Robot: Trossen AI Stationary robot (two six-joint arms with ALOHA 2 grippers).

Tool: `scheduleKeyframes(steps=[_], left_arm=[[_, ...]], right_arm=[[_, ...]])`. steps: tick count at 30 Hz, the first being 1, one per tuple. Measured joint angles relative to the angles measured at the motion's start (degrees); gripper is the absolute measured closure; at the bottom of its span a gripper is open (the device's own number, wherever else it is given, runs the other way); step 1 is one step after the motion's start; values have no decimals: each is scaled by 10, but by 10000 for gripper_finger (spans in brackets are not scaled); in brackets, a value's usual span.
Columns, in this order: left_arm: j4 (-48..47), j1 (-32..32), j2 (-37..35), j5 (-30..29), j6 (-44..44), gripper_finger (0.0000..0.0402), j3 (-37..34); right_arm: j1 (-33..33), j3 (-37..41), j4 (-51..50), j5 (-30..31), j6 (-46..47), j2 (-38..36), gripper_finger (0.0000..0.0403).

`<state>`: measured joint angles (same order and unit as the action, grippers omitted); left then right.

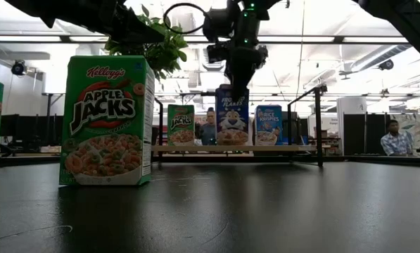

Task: Stack cereal on shelf
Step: Put the blue cereal box aligned with the blue cereal boxes on the shelf

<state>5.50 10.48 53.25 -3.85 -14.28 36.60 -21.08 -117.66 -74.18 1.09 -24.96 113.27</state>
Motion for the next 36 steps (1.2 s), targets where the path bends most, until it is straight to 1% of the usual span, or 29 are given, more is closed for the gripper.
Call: scheduleKeyframes(steps=[11,14,19,25,30,36], left_arm=[[1,0,0,0,-2,402,0],[1,0,0,0,-2,402,0],[1,0,0,0,-2,402,0],[1,0,0,0,-2,402,0],[1,0,0,0,-2,402,0],[1,0,0,0,-2,402,0]], right_arm=[[-7,1,2,0,29,17,262],[-7,1,5,2,39,18,252],[-7,1,8,1,55,20,223],[-7,1,7,0,55,20,195],[-7,-5,3,0,55,19,191],[-7,-42,-25,1,61,16,192]])
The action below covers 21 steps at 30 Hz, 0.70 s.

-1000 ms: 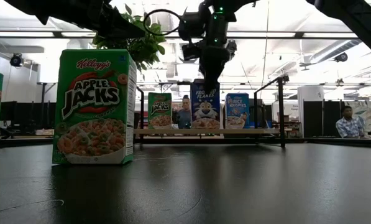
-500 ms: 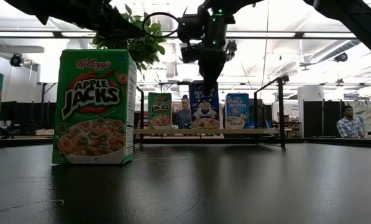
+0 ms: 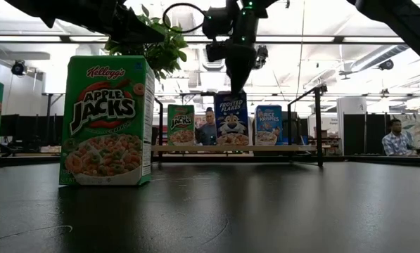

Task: Stack cereal on shelf
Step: Put the blue cereal box aligned with the blue cereal boxes on the shelf, then put the right green cereal box aligned with the green cereal box on the shelf

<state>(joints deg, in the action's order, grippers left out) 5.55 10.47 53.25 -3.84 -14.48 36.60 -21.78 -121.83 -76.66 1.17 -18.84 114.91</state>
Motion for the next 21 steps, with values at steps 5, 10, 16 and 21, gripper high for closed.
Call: scheduleKeyframes(steps=[5,10,16,21], left_arm=[[0,-1,0,0,0,402,0],[0,-27,0,0,0,402,0],[-1,-85,0,0,3,402,0],[-39,-125,3,-1,38,402,26]], right_arm=[[1,-43,-36,0,16,0,193],[9,-97,-75,0,24,-2,194],[27,-107,-84,-1,24,-38,205],[45,-74,-85,-1,30,-92,221]])
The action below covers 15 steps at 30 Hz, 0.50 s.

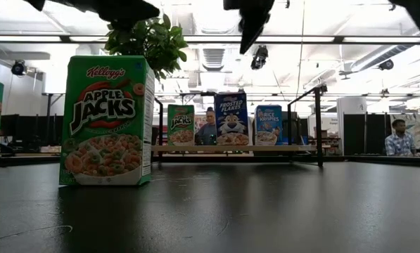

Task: Stack cereal on shelf
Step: Put the right green cereal box aligned with the green cereal box on the shelf

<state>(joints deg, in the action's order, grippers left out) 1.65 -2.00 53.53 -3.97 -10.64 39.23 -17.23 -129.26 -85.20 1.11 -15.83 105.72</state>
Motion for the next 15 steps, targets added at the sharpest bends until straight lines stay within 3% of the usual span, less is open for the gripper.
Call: scheduleKeyframes(steps=[6,15], left_arm=[[-65,-25,24,0,62,402,42],[-218,-87,81,-1,158,402,122]], right_arm=[[30,100,67,0,16,-84,238],[88,339,273,0,24,-232,258]])
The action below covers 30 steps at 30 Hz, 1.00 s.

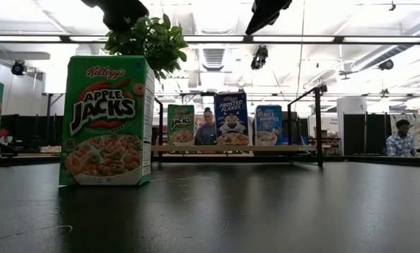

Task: Stack cereal on shelf
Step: Put the right green cereal box aligned with the green cereal box on the shelf

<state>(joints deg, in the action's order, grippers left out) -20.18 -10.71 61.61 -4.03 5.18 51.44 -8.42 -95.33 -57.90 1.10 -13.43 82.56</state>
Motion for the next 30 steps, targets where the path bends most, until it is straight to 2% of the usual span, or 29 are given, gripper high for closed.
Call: scheduleKeyframes(steps=[5,10,13,17,21,26,30], left_arm=[[-76,-36,30,0,81,402,35],[-81,-71,60,0,141,397,40],[-82,-90,84,-10,155,375,40],[-82,-104,112,-22,159,323,43],[-84,-104,140,-42,168,254,48],[-85,-118,163,-42,168,167,58],[-85,-124,179,-44,158,125,60]], right_arm=[[28,118,150,4,-17,-66,266],[44,212,281,5,-36,-113,271],[51,260,347,5,-46,-130,269],[56,302,406,4,-46,-139,271],[56,328,435,5,-45,-140,275],[56,343,442,5,-28,-140,273],[56,349,445,5,-26,-140,275]])
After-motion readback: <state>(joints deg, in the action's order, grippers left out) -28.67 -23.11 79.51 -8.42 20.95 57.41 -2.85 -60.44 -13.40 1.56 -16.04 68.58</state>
